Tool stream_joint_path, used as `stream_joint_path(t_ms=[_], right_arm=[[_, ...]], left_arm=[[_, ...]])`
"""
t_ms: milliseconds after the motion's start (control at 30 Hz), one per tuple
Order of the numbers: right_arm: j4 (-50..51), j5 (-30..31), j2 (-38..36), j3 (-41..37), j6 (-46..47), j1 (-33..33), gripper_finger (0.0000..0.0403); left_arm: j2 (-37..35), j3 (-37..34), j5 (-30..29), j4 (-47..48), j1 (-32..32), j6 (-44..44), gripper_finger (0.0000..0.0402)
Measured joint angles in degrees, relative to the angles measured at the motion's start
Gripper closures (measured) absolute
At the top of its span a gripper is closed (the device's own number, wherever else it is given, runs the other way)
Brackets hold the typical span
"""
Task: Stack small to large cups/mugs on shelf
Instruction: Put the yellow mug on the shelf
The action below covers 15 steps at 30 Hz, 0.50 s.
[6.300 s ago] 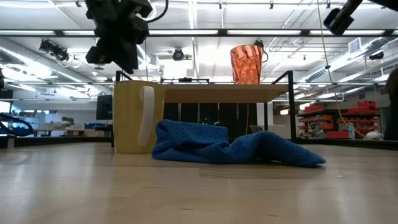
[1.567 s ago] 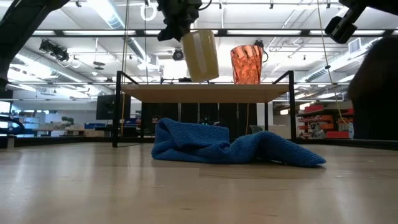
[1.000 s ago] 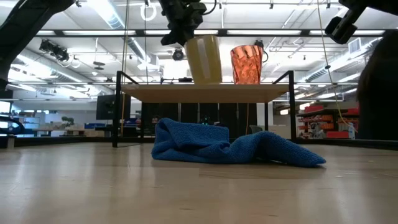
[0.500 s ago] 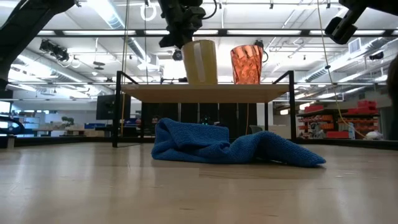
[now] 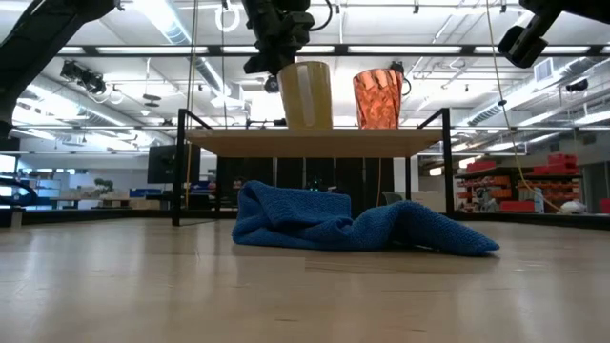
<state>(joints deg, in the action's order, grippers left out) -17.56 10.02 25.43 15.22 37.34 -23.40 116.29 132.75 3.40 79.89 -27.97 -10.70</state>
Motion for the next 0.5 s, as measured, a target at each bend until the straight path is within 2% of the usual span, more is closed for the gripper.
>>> stream_joint_path(t_ms=[500], right_arm=[[0.09,0.0,0.01,0.0,0.0,0.01,0.0386]], left_arm=[[0.09,-0.02,-0.13,-0.79,0.0,2.39,0.0339]])
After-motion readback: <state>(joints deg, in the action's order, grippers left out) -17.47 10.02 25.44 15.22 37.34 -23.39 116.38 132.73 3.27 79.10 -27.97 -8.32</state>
